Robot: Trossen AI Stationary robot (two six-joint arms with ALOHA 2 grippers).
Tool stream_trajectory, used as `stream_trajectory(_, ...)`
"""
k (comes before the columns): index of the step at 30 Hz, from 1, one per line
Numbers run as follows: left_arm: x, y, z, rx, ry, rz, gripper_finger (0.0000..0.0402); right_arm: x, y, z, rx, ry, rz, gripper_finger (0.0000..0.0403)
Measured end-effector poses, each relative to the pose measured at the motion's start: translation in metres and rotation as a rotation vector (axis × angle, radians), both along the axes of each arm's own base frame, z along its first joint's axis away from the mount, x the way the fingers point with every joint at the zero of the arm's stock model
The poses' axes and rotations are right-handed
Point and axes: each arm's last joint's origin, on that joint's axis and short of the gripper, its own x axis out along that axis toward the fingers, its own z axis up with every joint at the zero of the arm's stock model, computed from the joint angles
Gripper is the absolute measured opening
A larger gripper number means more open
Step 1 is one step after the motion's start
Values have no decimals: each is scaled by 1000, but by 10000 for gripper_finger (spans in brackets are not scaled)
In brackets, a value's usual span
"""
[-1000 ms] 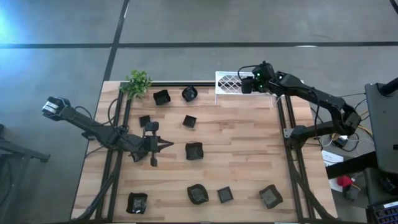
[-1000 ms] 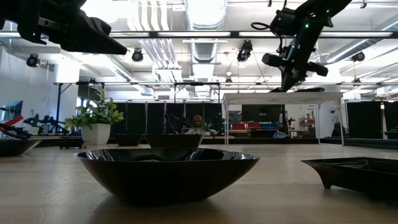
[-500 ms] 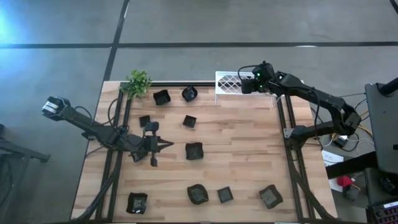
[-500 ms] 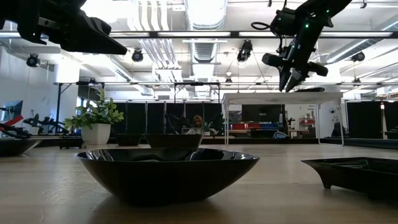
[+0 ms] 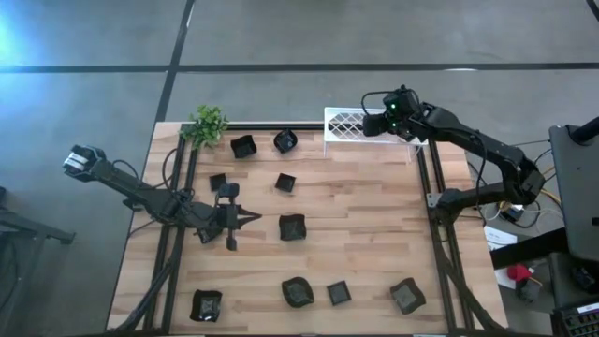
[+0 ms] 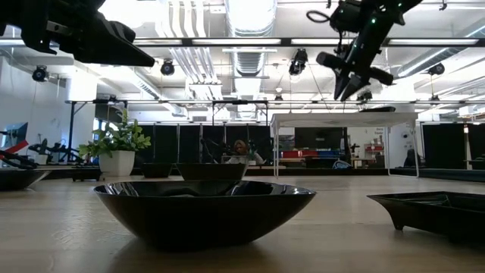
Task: Pick & Place Mini shaped plates
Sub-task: Put the black distorted square plate on the shelf
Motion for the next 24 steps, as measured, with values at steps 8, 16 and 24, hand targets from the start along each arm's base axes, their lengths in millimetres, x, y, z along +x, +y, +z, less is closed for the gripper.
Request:
stream_trajectory(8,0,0,0,-20,-2,6,0,6,16,20,-83,-1,119,74)
stream_trajectory(16,0,0,0,-46,-2,24,0,12,43,32,-149,-16,268,79)
stream_trajectory(24,-1,2,-2,-65,1,99,0,22,73,39,-226,-58,437,68)
